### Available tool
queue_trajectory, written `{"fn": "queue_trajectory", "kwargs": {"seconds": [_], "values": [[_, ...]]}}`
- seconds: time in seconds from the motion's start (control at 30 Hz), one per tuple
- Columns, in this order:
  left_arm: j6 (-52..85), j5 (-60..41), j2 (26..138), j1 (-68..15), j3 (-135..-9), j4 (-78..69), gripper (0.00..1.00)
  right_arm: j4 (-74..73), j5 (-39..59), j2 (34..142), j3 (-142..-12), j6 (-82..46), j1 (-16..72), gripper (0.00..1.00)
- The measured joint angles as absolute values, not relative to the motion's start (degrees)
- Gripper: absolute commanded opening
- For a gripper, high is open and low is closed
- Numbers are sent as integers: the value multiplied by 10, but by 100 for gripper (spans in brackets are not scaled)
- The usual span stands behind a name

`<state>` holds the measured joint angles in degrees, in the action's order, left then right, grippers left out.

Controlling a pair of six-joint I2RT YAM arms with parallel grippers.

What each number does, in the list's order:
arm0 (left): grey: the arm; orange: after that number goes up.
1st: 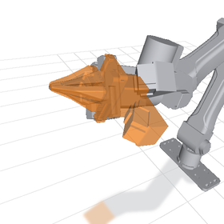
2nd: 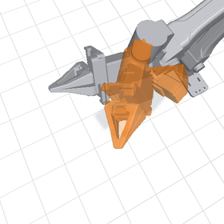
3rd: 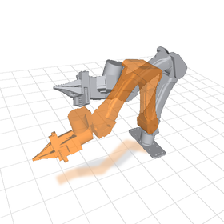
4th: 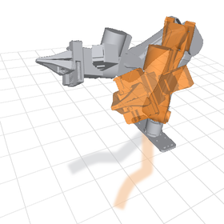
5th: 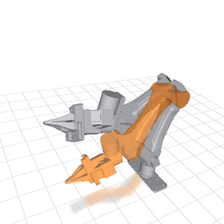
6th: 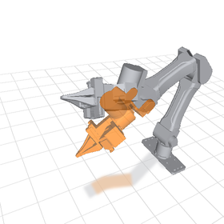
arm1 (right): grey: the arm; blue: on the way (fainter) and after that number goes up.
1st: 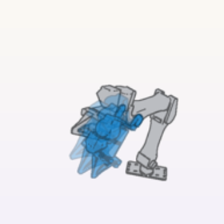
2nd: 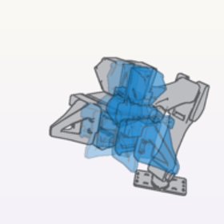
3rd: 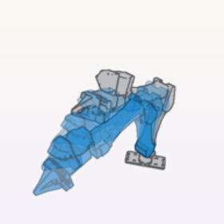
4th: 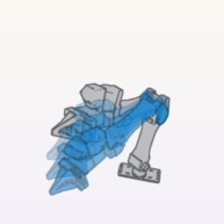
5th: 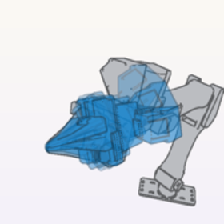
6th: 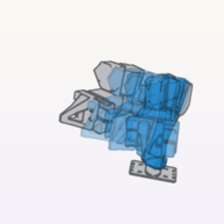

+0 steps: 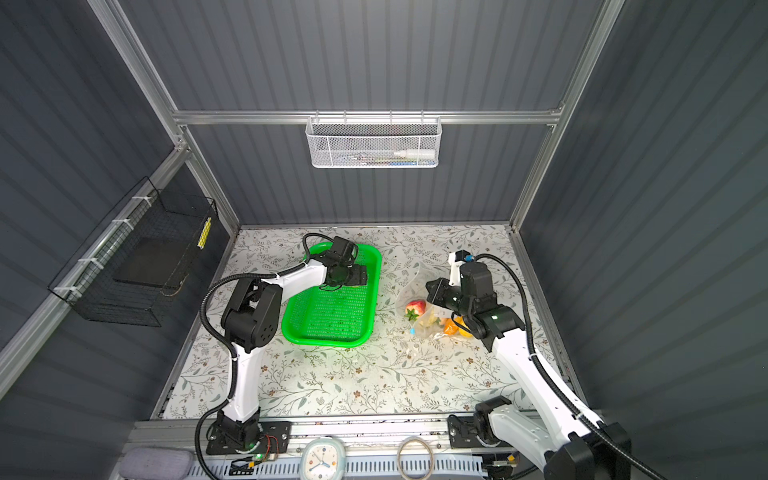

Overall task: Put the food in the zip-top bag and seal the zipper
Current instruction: 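Lower the left gripper into the basket and grasp the yellow-green pear, then lift the yellow-green pear and carry it to the bag mouth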

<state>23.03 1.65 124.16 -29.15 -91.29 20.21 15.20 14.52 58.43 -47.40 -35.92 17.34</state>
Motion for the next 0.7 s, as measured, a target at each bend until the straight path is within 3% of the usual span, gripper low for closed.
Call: {"fn": "queue_trajectory", "kwargs": {"seconds": [0.17, 0.27, 0.5, 0.7], "values": [[225, 14, 1243, -289, -913, 202, 66, 152, 145, 584, -474, -359, 173, 0], [224, 13, 1243, -289, -913, 202, 62, 153, 145, 584, -475, -359, 173, 0], [219, -1, 1226, -289, -890, 190, 60, 153, 145, 584, -475, -360, 173, 0], [215, -20, 1147, -289, -845, 183, 59, 150, 139, 584, -475, -362, 173, 0]]}}
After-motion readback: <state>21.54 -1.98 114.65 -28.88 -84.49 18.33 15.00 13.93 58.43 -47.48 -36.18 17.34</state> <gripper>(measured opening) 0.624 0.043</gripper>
